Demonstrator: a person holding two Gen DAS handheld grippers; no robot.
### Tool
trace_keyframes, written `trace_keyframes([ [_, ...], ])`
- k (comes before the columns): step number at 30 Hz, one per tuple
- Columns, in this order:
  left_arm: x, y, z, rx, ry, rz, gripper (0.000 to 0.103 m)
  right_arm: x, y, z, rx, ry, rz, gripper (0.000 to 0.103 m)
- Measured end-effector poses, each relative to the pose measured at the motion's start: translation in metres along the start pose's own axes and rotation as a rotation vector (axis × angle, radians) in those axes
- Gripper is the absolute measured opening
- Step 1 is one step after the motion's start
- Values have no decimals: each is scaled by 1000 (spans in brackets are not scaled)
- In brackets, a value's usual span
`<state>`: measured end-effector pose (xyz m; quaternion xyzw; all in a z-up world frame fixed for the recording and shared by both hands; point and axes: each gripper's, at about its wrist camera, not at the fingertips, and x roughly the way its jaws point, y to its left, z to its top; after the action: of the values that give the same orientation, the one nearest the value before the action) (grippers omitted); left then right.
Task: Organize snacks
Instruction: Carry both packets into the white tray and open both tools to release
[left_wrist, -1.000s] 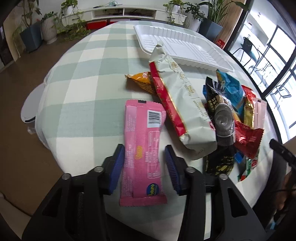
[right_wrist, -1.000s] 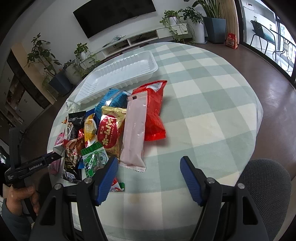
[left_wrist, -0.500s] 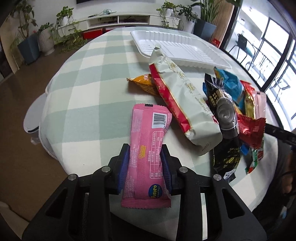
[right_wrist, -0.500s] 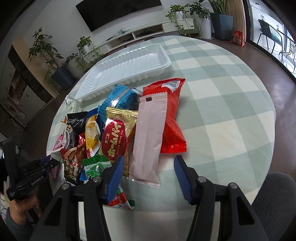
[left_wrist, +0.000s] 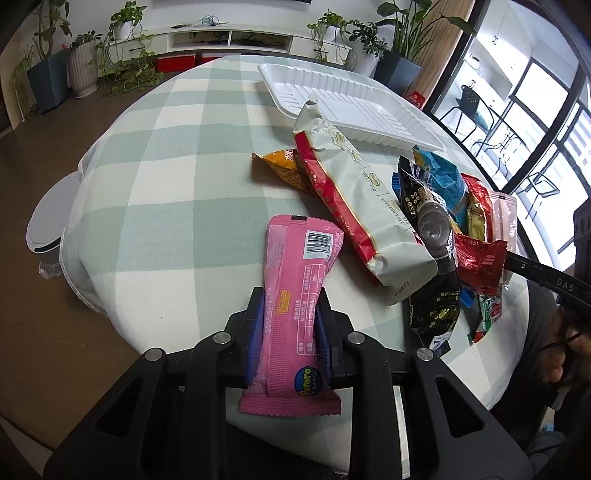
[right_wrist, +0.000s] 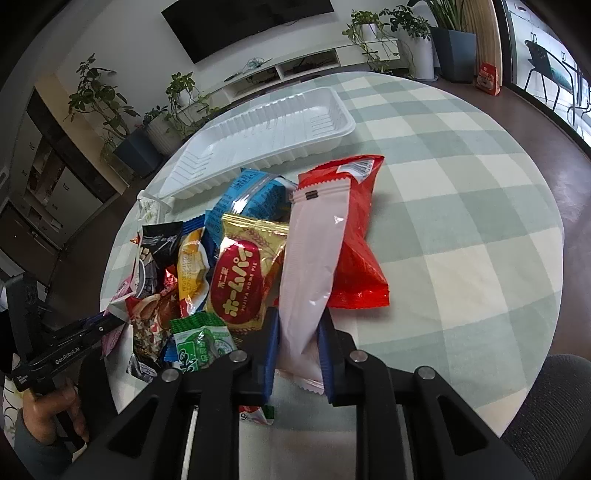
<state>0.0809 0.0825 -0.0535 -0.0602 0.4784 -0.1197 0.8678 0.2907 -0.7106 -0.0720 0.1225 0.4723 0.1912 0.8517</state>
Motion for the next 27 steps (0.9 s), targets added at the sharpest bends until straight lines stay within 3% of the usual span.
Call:
trace_keyframes([
  [7,-10,3,-1,-30,-28,-32,23,-22,5,2,0,-71,32,21],
  [27,-34,9,3,-105,-98,-127,21,-30,-18,10,49,-118,25,21],
])
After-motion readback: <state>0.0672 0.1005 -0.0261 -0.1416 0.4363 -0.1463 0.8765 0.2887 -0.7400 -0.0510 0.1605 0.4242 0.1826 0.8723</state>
